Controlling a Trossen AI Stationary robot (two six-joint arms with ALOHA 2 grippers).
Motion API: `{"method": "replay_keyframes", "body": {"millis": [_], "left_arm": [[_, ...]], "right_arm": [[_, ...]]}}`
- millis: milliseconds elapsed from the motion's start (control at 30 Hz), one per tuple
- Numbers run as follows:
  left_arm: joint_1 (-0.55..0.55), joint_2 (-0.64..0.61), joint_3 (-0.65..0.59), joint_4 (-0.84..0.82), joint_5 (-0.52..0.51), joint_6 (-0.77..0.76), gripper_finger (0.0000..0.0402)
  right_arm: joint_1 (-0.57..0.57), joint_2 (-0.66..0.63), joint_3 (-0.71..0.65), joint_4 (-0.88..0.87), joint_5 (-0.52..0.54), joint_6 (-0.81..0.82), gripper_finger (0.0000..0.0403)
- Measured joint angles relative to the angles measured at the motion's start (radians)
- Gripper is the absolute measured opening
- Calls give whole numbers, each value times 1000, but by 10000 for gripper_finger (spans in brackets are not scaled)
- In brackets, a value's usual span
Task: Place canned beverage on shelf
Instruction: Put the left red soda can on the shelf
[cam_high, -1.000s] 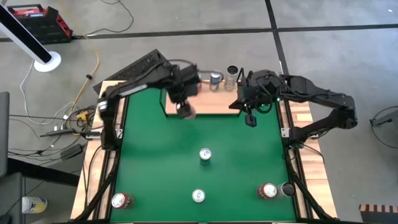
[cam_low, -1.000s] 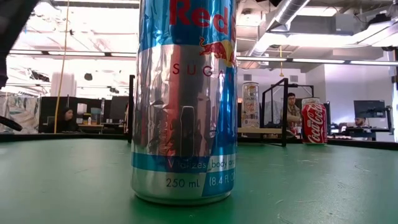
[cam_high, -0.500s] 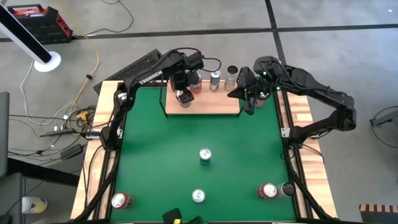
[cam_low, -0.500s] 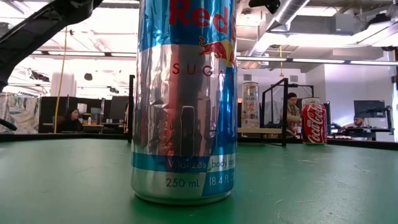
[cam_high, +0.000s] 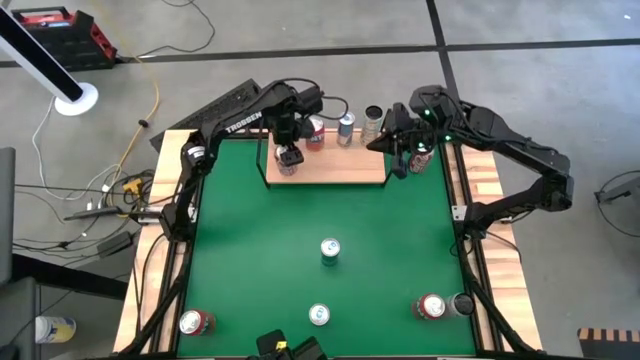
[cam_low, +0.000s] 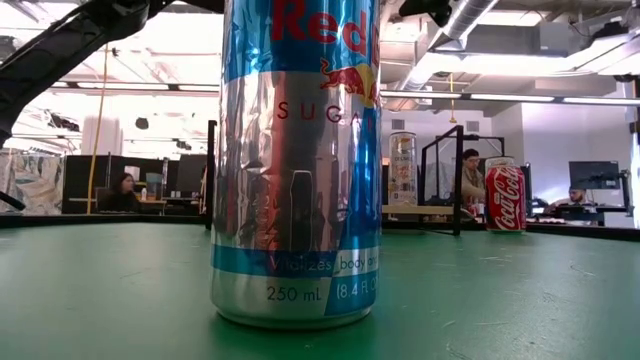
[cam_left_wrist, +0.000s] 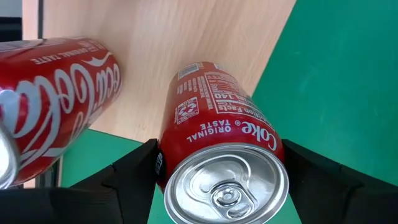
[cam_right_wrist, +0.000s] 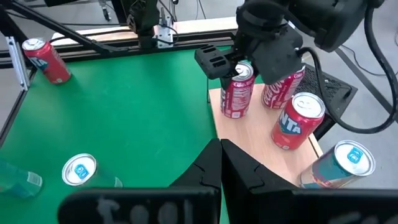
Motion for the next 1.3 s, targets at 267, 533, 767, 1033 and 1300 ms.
{"method": "replay_keyframes", "body": {"millis": [267,533,767,1033,1300], "left_arm": [[0,0,-19,0,2,13,289],[1,-1,-32,-1,0,32,370],[2,-22,9,0,0,21,375],[3,-103,130,4,2,19,376],[11,-318,132,13,-15,-19,370]], "right_arm": [[0,0,0,-1,0,10,27],[0,0,0,-1,0,10,27],[0,0,0,2,5,8,27],[10,58,0,111,-14,14,27],[56,277,-2,219,-68,18,27]]}}
